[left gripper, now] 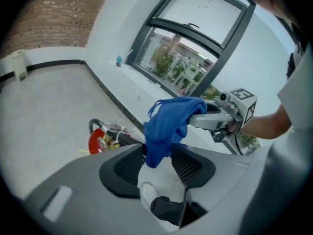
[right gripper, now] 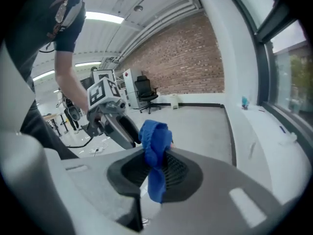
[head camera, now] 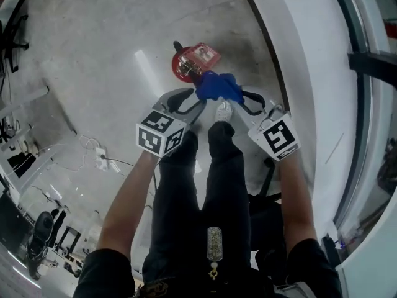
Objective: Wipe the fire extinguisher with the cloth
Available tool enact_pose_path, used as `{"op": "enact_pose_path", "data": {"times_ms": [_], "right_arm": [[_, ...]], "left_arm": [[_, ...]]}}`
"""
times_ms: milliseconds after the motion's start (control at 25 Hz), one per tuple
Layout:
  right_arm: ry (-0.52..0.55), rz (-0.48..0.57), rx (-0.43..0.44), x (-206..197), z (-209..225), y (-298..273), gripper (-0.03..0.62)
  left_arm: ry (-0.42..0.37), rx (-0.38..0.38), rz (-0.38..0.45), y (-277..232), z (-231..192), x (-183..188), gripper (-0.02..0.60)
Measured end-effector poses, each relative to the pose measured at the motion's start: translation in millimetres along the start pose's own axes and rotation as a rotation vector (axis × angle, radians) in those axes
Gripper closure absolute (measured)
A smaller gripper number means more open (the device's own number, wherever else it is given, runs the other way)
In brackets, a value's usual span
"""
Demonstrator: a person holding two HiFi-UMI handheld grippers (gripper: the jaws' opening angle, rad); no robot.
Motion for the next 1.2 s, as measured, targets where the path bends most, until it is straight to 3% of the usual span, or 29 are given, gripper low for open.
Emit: {"op": "enact_pose_path", "data": {"times_ms": [160,280,480,760,1000,1200], "right_arm": [[-0.05,0.01,-0.063,-3,15,7,0.546],[-0.034,-0.007,-0.091,-5,20,11,0.546],[-0.024,-0.002,-0.108,-5,30,18,0.546],[-0.058,0.015,-0.106,-9,28,25,0.546],[-0.067,0.009,-0.1,-11,23,23,0.546],[-0.057,0.002,-0.099,-14,14,15,0.546]], "left_arm": [[0.121,0.164,0.038,-10,-10,-13,0.311],[0.231,0.26,0.067,-26,-12,-14,0.29],[0.244,0.365,0.001,-54,-17,-11,0.292],[0.253,0.406,-0.082,-50,-18,-15,0.412],[0.258,0.344,-0.09,-42,-22,-10,0.414],[0.134,0.329,-0.142,-25,-29,-16,0.43]]}}
Point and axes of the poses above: the fingertips, and each gripper's own axes: y backward along the fingers, z to its right, x out of its top, the point moved 9 cm from there along y, backward along the fingers, and after that the axes turned 6 degrees about z, right-handed, at the moved point
